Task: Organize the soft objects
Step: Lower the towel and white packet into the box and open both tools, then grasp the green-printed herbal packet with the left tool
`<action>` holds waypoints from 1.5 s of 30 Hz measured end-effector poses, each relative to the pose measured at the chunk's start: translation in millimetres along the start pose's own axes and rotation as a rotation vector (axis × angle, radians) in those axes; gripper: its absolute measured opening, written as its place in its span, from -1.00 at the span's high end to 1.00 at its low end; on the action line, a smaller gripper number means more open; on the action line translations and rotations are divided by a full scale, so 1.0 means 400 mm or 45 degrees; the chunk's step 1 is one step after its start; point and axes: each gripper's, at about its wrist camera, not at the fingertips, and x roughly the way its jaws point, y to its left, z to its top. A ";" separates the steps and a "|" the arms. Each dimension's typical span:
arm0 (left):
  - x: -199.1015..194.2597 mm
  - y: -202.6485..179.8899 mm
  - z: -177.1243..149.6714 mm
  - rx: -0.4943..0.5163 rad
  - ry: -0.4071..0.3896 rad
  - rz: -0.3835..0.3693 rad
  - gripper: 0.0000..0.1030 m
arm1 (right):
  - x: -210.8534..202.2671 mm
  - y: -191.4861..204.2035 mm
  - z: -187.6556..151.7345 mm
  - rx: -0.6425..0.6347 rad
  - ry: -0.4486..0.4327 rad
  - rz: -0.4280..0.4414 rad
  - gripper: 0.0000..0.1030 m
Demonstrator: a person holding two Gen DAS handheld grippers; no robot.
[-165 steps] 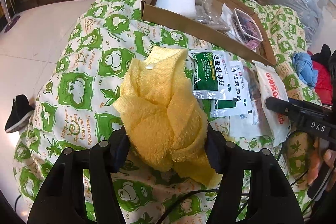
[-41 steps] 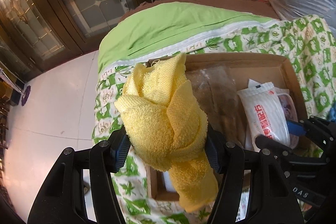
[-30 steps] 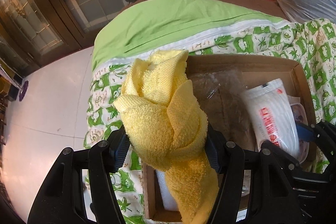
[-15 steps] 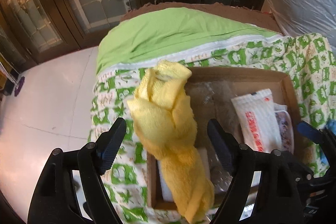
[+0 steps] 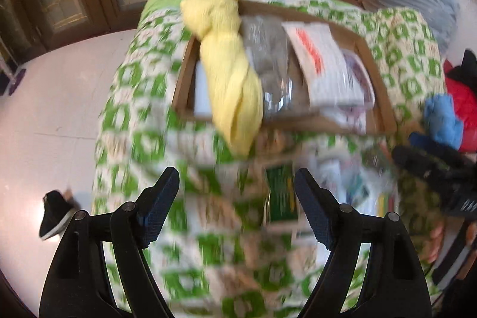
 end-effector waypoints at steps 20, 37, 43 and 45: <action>-0.024 -0.080 -0.148 0.028 -0.023 0.056 -0.56 | -0.022 -0.013 -0.165 -0.085 0.113 -0.086 -1.00; 0.065 -0.093 -0.114 -0.054 0.111 -0.053 -0.56 | 0.005 -0.016 -0.160 -0.093 0.134 -0.109 -1.00; 0.145 -0.113 -0.065 -0.058 0.160 -0.072 -0.56 | 0.007 -0.016 -0.157 -0.091 0.132 -0.108 -1.00; 0.164 -0.107 -0.054 -0.072 0.172 -0.077 -0.56 | 0.010 -0.017 -0.156 -0.092 0.132 -0.110 -1.00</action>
